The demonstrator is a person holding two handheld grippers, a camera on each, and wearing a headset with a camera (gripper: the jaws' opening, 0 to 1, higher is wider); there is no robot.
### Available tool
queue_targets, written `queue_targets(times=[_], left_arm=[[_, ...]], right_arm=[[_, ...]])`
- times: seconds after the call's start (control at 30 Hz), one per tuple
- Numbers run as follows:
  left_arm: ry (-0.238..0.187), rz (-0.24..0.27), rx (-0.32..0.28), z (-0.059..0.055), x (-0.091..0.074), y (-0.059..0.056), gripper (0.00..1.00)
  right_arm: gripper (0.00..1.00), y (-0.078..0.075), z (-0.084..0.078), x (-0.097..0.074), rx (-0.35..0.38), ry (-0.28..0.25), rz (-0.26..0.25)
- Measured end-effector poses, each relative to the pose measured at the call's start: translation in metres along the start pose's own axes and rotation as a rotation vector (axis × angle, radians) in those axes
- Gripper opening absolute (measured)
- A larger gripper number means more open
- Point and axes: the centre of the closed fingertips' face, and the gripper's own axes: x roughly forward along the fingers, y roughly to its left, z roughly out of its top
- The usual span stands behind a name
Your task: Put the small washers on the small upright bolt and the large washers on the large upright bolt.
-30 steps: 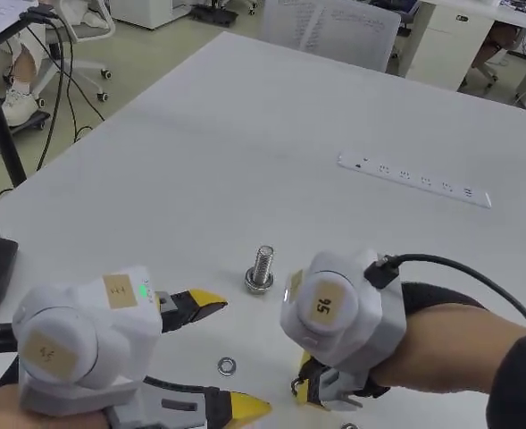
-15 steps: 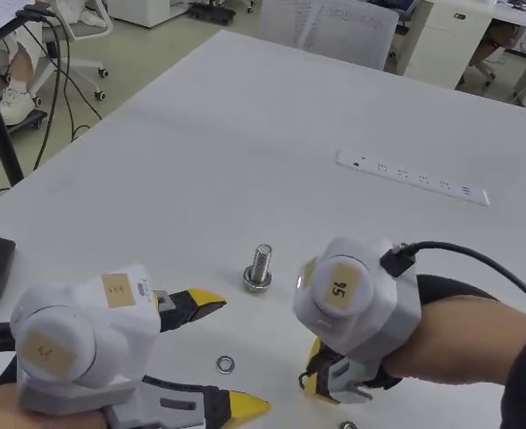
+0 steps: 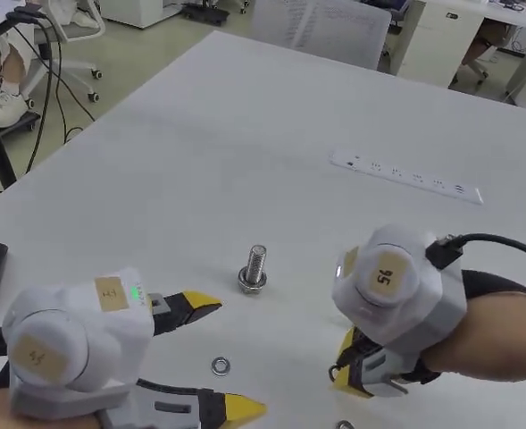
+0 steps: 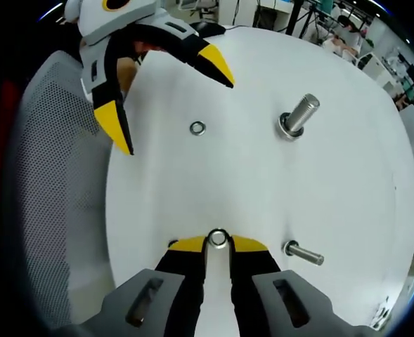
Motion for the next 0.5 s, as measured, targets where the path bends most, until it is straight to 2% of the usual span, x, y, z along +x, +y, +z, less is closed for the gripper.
queue_targets(times=[0.5], left_arm=[[0.008, -0.013, 0.002, 0.0, 0.003, -0.003, 0.66]], right_arm=[[0.14, -0.015, -0.026, -0.026, 0.082, -0.019, -0.044]])
